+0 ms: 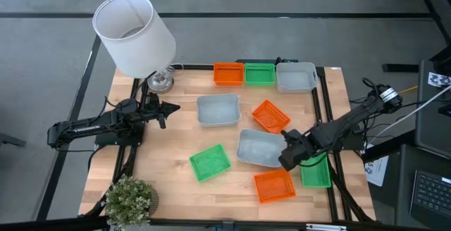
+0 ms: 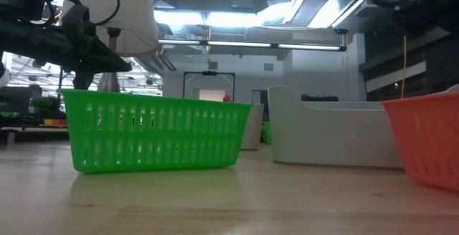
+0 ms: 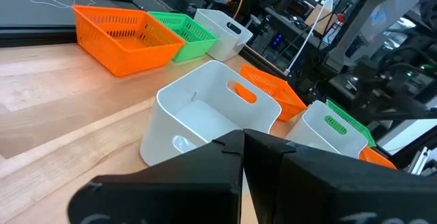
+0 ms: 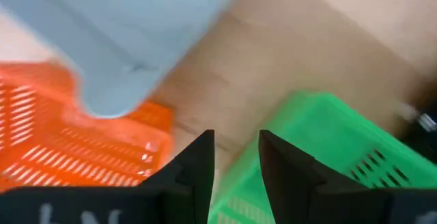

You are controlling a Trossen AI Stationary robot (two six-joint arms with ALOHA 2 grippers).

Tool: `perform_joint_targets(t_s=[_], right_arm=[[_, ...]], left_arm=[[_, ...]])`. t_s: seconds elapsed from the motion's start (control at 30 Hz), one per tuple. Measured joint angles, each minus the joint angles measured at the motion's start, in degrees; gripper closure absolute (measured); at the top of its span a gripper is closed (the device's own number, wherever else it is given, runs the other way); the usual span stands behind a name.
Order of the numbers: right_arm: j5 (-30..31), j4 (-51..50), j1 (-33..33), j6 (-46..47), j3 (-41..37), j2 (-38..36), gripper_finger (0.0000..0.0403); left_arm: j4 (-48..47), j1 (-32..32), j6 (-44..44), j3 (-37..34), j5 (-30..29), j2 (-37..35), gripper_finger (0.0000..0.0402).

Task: Stack baskets by color
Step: Stack the right green bin on the top green bin

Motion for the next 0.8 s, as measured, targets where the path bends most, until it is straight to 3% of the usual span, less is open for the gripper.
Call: perform_joint_targets(t_s=[0.3,0.8], right_arm=[[0.13,-2.44,3.87,14.03,-1.10,0.93,0.0289],[-1.55,-3.64,4.10,15.55,-1.14,7.84,0.0289]], left_arm=[[-0.29,0.02,0.09,0.02,0.02,0.00,0.0401],[-0.41,0.01,0.09,0.02,0.02,0.01,0.0401]])
